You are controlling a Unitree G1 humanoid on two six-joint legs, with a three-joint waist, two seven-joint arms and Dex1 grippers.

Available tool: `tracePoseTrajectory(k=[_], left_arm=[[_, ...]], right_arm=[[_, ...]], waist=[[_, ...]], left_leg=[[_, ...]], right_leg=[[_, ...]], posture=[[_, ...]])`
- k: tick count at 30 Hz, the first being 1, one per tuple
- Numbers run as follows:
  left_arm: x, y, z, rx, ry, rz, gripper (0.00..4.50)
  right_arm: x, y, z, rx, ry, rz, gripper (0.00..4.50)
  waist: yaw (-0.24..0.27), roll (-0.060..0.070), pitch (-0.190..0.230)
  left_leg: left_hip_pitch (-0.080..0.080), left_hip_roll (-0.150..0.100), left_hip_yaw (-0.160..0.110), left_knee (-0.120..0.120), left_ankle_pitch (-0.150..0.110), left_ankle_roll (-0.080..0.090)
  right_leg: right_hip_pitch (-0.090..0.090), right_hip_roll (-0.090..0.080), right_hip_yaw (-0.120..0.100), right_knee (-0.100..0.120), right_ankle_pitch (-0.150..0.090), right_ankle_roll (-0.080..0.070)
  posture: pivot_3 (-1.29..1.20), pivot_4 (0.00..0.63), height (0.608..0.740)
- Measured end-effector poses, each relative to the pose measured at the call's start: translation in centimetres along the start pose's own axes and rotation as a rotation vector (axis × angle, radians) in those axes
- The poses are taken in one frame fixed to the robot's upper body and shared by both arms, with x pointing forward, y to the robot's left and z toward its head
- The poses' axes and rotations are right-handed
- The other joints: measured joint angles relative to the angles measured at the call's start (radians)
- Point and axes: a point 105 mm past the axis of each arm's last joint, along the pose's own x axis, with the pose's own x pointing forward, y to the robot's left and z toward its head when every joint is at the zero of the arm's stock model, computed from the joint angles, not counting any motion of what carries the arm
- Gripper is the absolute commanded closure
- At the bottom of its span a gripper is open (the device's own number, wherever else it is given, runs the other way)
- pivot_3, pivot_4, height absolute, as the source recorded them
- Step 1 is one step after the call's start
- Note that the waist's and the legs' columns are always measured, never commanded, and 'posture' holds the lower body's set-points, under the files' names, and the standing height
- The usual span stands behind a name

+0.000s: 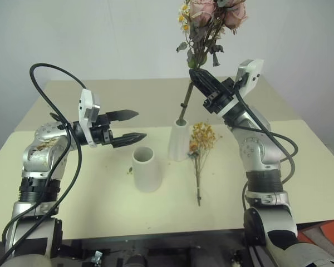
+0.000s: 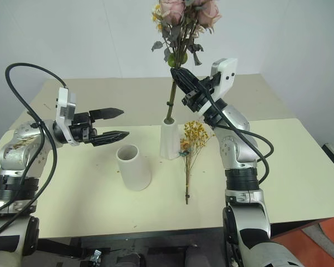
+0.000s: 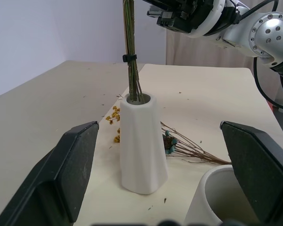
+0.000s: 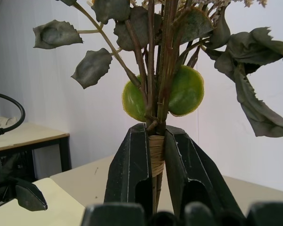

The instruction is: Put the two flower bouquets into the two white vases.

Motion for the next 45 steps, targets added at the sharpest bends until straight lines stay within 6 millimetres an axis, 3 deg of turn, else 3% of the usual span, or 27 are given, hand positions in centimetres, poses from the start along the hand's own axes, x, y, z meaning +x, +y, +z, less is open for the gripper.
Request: tracePoseTrajectory(k=[17,45], left_arm=[[0.0,0.0,0.0,0.001,0.002,-0.001,0.0],[0.0,-0.1,0.0,0.0,0.002,-0.008,0.0]], right_arm=[[-0.4,0.2,-0.5,-0.004,0.021,0.017,4.25],[-0.2,-2.0,-0.8,-0.045,0.057,-0.091,4.25]], waist=[[0.0,0.0,0.0],[0.0,0.0,0.0]], left_leg=[[0.0,0.0,0.0,0.0,0.0,0.0],[0.0,0.0,0.0,0.0,0.0,0.0]], right_leg=[[0.0,0.0,0.0,0.0,0.0,0.0],[0.0,0.0,0.0,0.0,0.0,0.0]], posture=[[0.0,0.15,0.74],[0.0,0.15,0.74]])
